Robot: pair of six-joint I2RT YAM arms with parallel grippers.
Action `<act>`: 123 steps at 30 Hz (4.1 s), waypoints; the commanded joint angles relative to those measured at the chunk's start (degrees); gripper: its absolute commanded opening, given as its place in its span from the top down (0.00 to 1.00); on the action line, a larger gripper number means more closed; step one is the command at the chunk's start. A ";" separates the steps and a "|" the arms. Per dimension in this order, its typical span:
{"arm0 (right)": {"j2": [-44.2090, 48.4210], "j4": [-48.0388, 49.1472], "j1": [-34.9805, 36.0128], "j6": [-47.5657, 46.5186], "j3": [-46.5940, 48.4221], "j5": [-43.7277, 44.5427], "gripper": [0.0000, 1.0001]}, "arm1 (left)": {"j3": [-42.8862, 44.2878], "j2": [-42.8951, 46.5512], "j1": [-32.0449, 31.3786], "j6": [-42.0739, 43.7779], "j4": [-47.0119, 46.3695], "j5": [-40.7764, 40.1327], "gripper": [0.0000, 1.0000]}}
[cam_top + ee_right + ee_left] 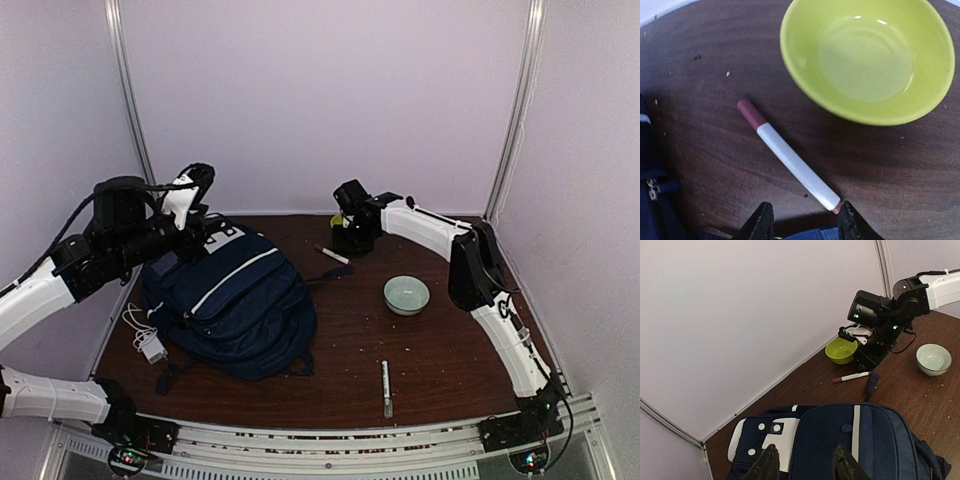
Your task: Pack the student bag
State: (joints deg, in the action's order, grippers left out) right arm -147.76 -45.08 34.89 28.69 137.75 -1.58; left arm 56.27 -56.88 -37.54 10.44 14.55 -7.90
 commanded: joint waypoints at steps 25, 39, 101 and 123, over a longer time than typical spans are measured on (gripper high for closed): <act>2.93 12.00 -5.60 3.42 -8.55 -12.55 0.53 | 5.07 -4.53 0.36 1.25 1.36 -2.45 0.60; 2.08 11.10 -5.60 12.59 -8.11 -14.68 0.51 | 4.31 -2.98 1.10 3.38 0.72 -2.82 0.57; -3.17 3.43 0.38 20.93 -1.76 -21.94 0.00 | 1.66 1.37 1.38 3.10 -0.55 -1.43 0.53; 12.21 5.47 10.56 -46.38 -5.02 40.88 0.00 | 2.35 0.47 1.39 3.22 0.28 -1.50 0.51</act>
State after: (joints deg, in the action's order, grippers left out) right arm -141.84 -51.44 41.32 9.52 136.66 17.15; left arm 58.39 -55.96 -36.69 13.45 16.47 -9.78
